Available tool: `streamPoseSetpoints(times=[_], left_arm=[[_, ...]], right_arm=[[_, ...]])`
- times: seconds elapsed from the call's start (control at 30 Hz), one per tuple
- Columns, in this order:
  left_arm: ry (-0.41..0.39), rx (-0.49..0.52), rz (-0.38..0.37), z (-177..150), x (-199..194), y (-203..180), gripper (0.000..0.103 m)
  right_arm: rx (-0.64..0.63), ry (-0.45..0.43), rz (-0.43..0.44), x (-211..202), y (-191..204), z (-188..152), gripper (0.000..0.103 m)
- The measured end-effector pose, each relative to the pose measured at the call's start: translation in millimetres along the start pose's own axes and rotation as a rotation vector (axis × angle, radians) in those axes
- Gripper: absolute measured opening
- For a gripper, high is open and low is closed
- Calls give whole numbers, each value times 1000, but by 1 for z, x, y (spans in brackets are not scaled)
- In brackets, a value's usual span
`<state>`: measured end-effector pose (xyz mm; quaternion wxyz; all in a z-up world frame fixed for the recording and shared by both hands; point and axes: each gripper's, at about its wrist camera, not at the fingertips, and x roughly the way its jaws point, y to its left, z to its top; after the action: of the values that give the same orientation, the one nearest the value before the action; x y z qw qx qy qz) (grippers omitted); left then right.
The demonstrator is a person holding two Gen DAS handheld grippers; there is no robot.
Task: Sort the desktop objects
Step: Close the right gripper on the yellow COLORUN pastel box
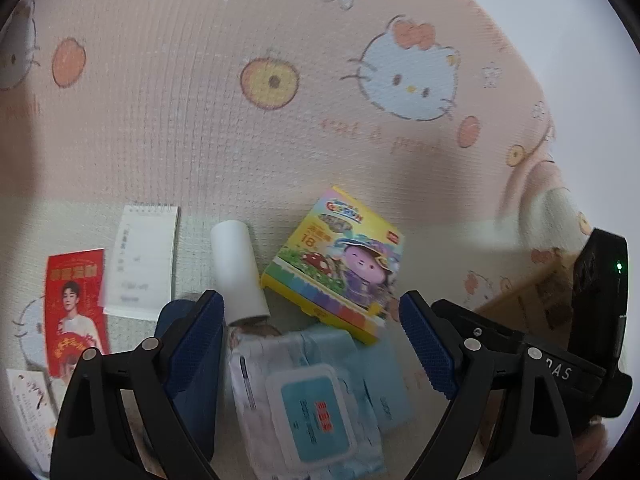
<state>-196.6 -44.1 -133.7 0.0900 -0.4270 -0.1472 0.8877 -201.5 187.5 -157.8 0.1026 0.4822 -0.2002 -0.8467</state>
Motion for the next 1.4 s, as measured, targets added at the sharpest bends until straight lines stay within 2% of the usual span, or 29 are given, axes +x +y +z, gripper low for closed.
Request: streamPoseSetpoints(times=[0.13,0.2,0.23,0.3,0.33,0.4,0.5,0.6,0.73,0.87,1.1,1.13,1.2,1.4], left_arm=[[5,-21,22,2,20,11,91],[-4,-21,22,2,24,13,89],[-6,-13,20,1,26,12,83],[3,11,19,0,34,9,73],[9,14,22,0,38,8,67],[33,19,13,1,50,6,59],[41,31,9,1,65,1,57],[61,46,20,4,82,-1,47],[106,57,15,7,101,2,47],[149,27,8,8,115,8,47],[174,-26,-13,10,120,14,48],[178,-28,-12,11,121,14,48],[189,-41,-7,11,122,14,49],[211,-157,-45,9,122,18,49]], right_arm=[[43,-18,-32,19,-10,4,87],[51,-17,-33,25,-11,5,72],[51,-14,-34,31,-12,6,68],[48,-6,-45,39,-13,6,52],[50,0,-40,44,-15,7,50],[73,10,-24,52,-19,7,49],[115,20,-13,61,-27,8,49],[139,22,-18,69,-33,8,49],[172,37,3,80,-39,10,49],[191,37,17,88,-45,9,49],[250,37,83,100,-59,7,48],[251,34,90,101,-59,7,48],[241,29,109,103,-57,8,39],[184,18,86,104,-53,9,39]])
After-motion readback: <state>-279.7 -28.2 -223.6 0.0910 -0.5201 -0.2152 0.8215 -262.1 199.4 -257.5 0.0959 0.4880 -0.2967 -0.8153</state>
